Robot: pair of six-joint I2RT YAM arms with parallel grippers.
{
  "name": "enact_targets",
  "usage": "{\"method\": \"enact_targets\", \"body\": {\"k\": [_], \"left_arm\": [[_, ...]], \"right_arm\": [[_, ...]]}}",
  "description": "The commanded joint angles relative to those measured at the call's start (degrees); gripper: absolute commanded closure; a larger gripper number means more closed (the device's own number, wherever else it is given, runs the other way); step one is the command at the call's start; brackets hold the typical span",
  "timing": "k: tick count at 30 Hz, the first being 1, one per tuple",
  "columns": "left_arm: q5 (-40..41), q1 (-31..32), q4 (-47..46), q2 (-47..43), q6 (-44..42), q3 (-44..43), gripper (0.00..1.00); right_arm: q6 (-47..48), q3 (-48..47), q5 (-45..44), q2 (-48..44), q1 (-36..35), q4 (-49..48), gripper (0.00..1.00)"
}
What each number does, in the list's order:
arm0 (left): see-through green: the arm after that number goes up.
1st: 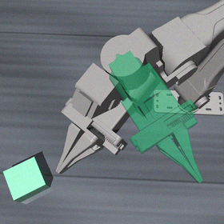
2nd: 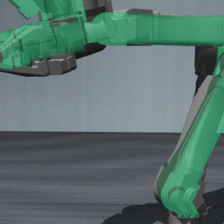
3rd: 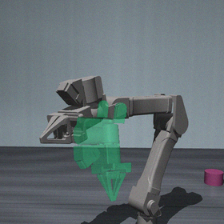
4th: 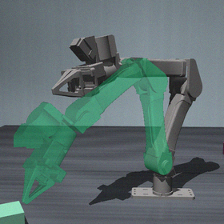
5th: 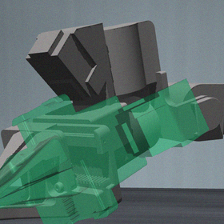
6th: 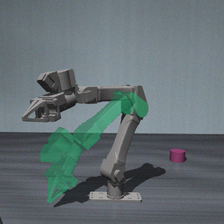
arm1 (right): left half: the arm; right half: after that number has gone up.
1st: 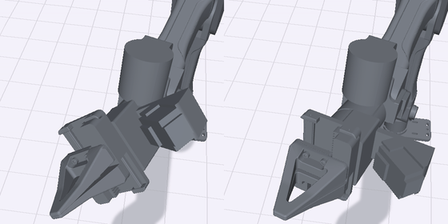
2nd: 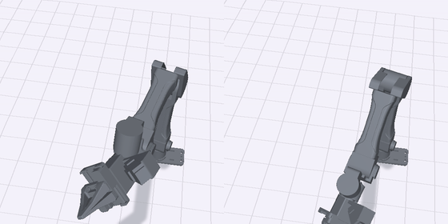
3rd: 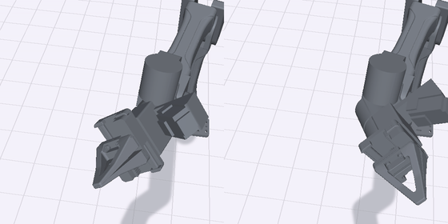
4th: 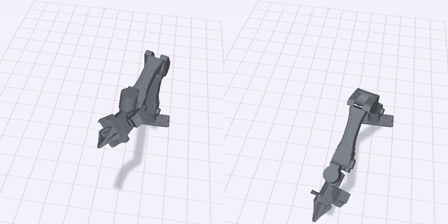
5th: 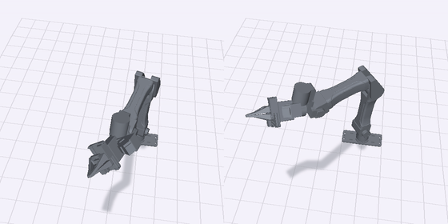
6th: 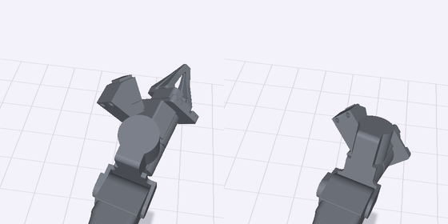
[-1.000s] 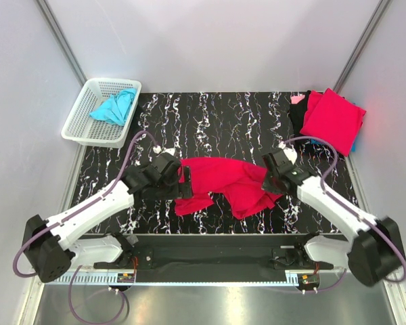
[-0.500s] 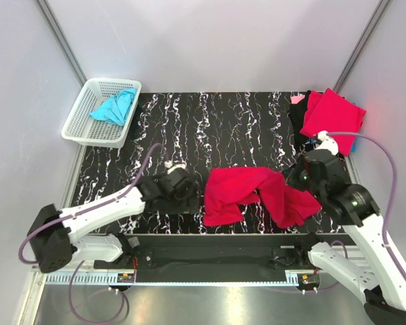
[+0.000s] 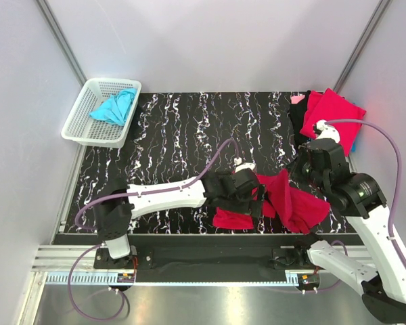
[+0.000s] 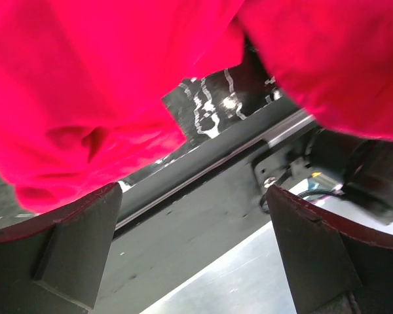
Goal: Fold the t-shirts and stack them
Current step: Flatten the tshirt out
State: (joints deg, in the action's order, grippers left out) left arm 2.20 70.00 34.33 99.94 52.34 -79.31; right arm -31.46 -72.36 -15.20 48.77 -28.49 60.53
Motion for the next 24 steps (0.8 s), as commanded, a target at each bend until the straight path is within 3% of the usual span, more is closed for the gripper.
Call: {"method": "enact_targets", "body": {"k": [1,3,9,16,19,21,24], "left_arm": [[-0.1,-0.5,-3.5,1.7,2.9,-2.4,0.02],[0.4,-0.4,-4.1,2.7,4.3,-2.6,0.04],[2.9,-0.4,-2.0,8.5,7.6,-3.5,0.25],[19.0,-0.5,16.3,11.6,11.0,-5.0,0.33],[24.3,-0.6,22.9,13.3,12.9,-5.7,0.42],[25.8,-1.6,25.5,14.6,13.7,-5.8,0.51],[27.4,-3.9,27.9,16.4,13.8,-4.5,0.55]], "right_arm": [[0.8,-2.9,-5.8,-1.2,0.0,3.2,1.0],[-0.8,-1.6,-6.5,-1.9,0.1,3.4,1.0],[-3.2,0.8,-5.5,-4.2,0.1,3.5,1.0],[-3.3,1.8,-4.9,-4.6,0.1,3.7,1.0],[-3.2,1.9,-4.9,-4.2,0.1,3.6,1.0],[-3.2,1.9,-5.1,-4.1,0.1,3.7,1.0],[-3.3,1.8,-5.2,-4.0,0.1,3.6,1.0]]}}
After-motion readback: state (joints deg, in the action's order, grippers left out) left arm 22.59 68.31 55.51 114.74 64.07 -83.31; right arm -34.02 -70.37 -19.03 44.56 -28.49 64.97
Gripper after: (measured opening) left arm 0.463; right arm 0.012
